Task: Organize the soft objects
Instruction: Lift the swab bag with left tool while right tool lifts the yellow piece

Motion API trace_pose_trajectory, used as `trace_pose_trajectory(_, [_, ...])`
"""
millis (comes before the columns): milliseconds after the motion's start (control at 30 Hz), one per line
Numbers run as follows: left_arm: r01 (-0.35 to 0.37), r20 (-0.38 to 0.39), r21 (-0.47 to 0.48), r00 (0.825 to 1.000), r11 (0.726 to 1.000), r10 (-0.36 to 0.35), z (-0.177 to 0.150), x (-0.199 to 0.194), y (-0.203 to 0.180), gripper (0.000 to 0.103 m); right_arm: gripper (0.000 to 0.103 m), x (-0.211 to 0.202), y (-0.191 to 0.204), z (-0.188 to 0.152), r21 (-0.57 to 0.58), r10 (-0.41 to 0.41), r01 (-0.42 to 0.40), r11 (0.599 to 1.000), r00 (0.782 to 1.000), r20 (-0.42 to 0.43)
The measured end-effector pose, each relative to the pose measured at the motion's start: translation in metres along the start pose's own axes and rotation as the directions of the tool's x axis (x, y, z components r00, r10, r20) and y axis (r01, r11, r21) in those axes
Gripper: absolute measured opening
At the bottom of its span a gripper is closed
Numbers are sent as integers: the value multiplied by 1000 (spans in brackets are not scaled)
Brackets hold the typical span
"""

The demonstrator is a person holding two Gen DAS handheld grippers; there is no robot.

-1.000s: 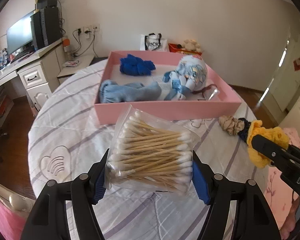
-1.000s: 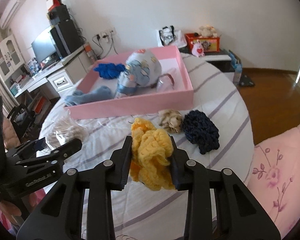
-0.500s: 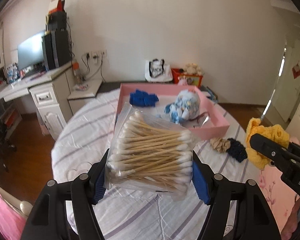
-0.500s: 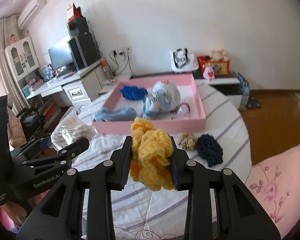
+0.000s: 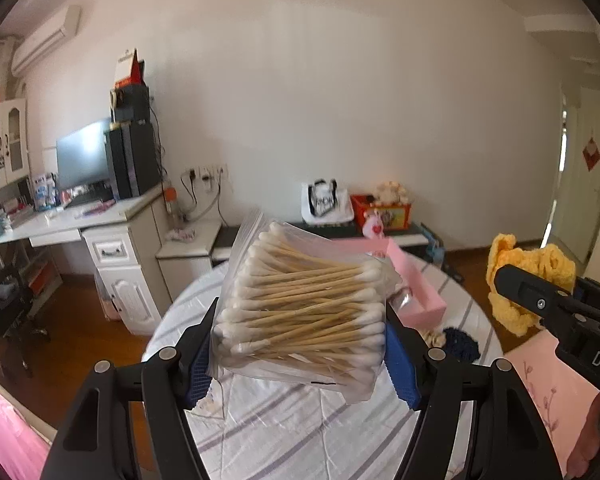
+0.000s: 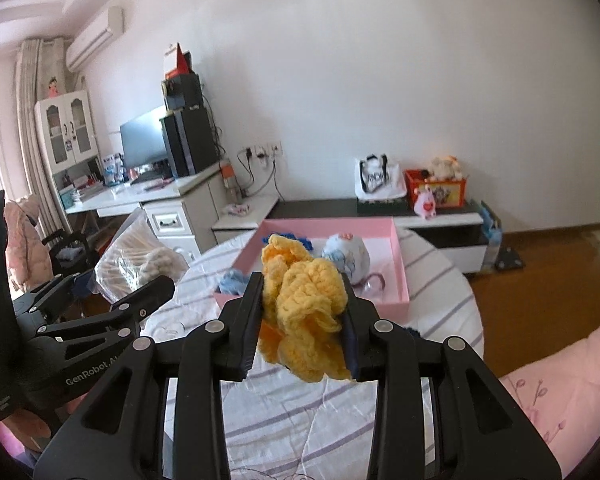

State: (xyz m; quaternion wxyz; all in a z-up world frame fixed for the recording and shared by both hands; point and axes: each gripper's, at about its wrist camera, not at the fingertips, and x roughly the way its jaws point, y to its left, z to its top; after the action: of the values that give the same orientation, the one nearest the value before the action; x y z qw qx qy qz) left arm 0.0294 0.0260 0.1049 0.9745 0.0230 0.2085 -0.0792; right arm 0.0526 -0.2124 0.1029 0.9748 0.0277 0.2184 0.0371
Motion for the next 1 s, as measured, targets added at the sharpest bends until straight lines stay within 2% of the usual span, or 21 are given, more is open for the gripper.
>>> trace_pose_trajectory(333, [-16, 120, -6, 993, 1000, 17, -22, -70, 8, 67, 32, -36, 17, 10, -45, 10, -5, 999, 994, 112])
trace_pose_trajectory(567, [-33, 169, -22, 985, 999, 36, -50, -98, 12, 67, 32, -52, 29, 10, -78, 23, -11, 997, 987, 158])
trace_pose_trajectory(833, [-39, 174, -26, 984, 999, 43, -74, -106, 4, 68, 32, -60, 41, 8, -116, 44, -23, 993, 982, 182])
trace_pose_trajectory(1000, [-37, 169, -27, 985, 999, 41, -72, -100, 5, 67, 32, -60, 44, 8, -119, 42, -21, 993, 983, 181])
